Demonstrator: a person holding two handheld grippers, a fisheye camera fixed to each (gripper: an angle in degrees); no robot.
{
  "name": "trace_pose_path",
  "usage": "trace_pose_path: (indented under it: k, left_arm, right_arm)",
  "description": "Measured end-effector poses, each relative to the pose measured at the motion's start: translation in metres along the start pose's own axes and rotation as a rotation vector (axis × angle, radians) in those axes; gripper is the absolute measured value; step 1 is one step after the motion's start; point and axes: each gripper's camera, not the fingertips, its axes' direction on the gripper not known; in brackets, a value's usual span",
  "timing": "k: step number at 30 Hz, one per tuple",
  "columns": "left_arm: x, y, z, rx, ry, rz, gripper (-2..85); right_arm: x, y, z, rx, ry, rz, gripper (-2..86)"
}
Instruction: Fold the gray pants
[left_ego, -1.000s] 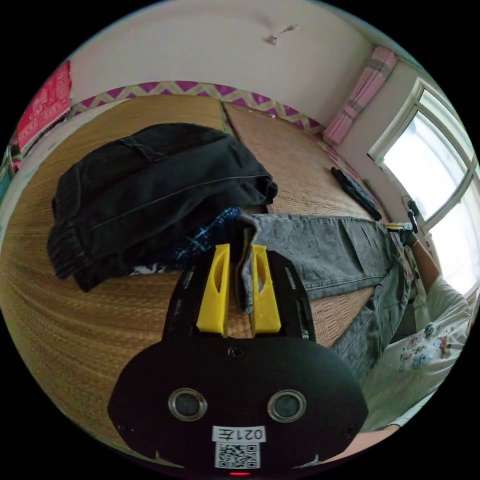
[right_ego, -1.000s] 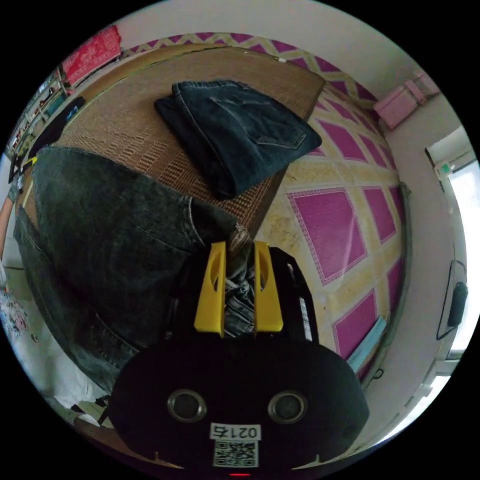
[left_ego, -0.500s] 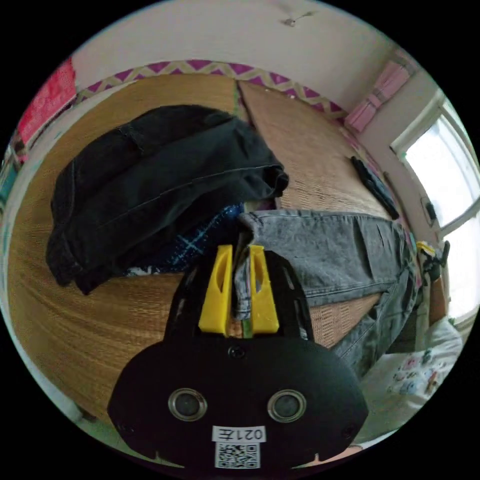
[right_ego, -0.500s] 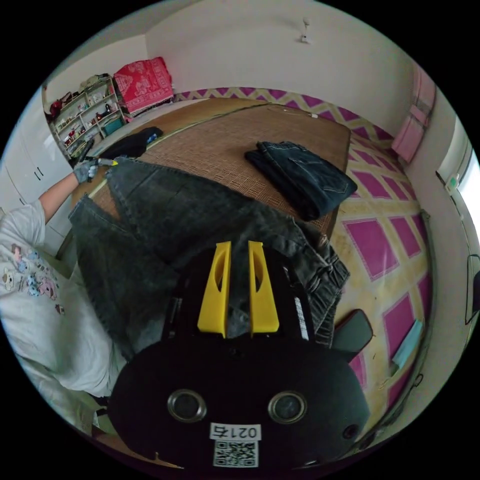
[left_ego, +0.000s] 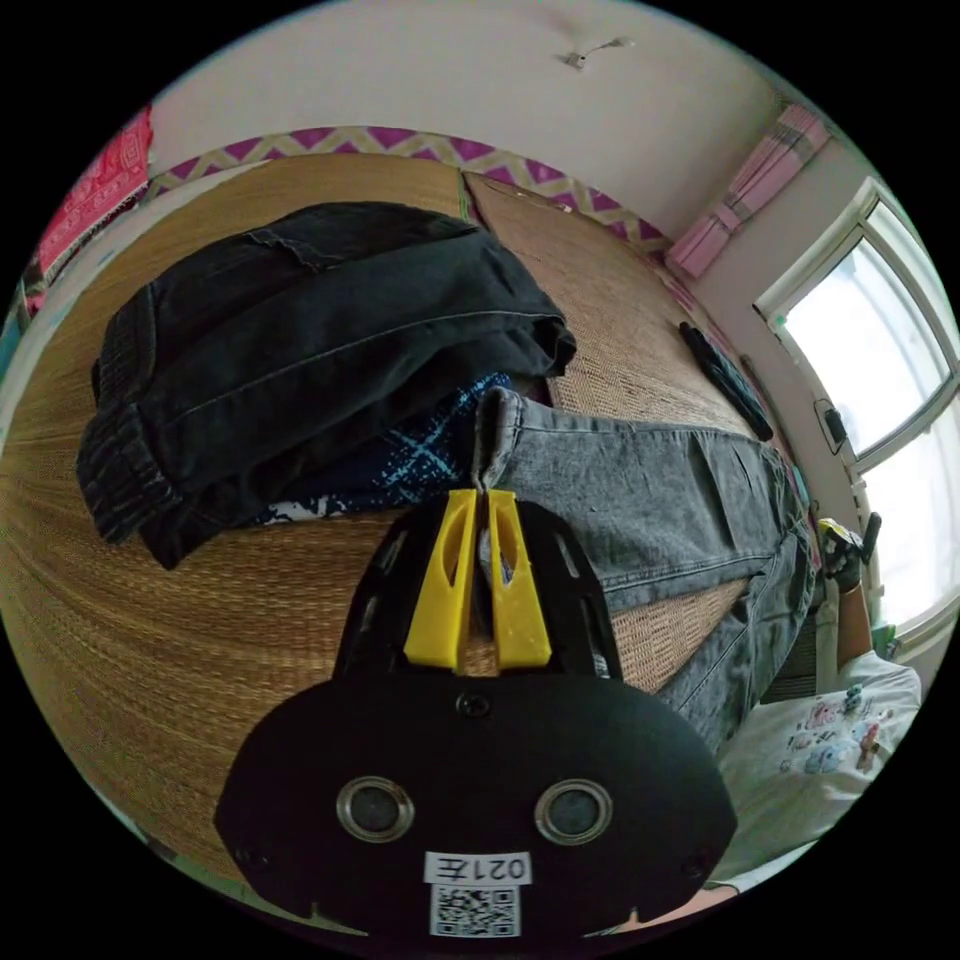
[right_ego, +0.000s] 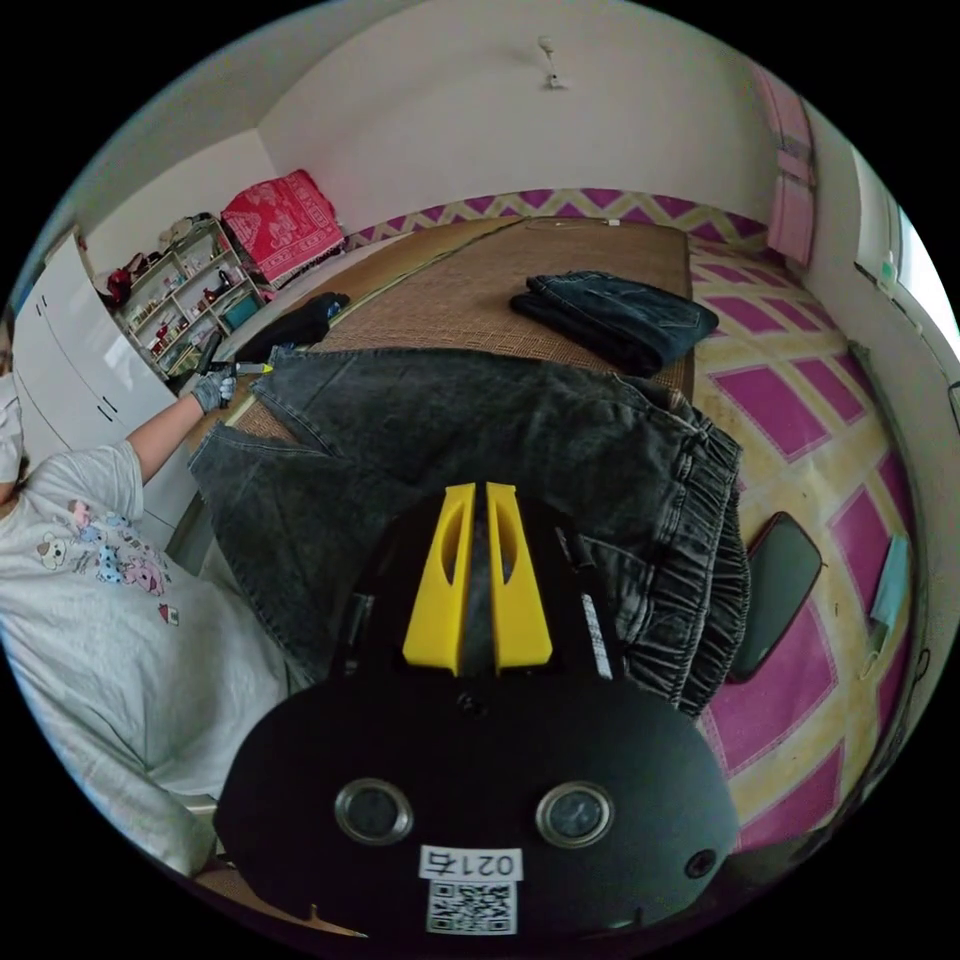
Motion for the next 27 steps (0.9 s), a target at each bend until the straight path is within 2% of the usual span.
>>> trace_pose_path:
  k: [2, 5, 8, 11, 17, 20, 21, 25, 27]
  left_arm:
    - [0.001, 0.01, -0.007, 0.005, 0.002, 0.006, -0.5]
    - [0.007, 0.037, -0.039, 0.11, -0.082, 0.001, -0.5]
    - [0.029, 0.078, -0.075, 0.198, 0.014, 0.096, 1.6]
    - [0.082, 0.13, -0.094, 0.182, 0.019, 0.221, 7.1]
    - [0.177, 0.255, -0.089, 0.115, -0.224, 0.313, 8.5]
    - [0.186, 0.3, -0.088, 0.122, -0.296, 0.273, 7.8]
    - [0.182, 0.313, -0.088, 0.11, -0.266, 0.233, 7.6]
    - [0.162, 0.354, -0.094, 0.138, -0.181, 0.096, 5.1]
    - [0.152, 0.387, -0.108, 0.233, -0.165, -0.014, 0.4]
  right_arm:
    - [-0.016, 0.015, -0.003, -0.001, -0.02, 0.001, 2.0]
    - [-0.042, 0.034, -0.009, 0.008, -0.036, -0.024, 3.5]
    - [-0.076, 0.056, -0.015, 0.043, -0.062, -0.068, 6.0]
    - [-0.118, 0.081, -0.016, 0.059, -0.004, -0.144, 7.1]
    - [-0.202, 0.139, 0.017, -0.071, 0.216, -0.332, 7.6]
    - [-0.212, 0.167, 0.045, -0.168, 0.284, -0.312, 6.8]
    - [-0.213, 0.174, 0.045, -0.139, 0.272, -0.318, 6.4]
    - [-0.192, 0.2, 0.026, -0.031, 0.136, -0.08, 5.5]
    - [-0.192, 0.206, 0.021, -0.028, 0.125, -0.048, 5.5]
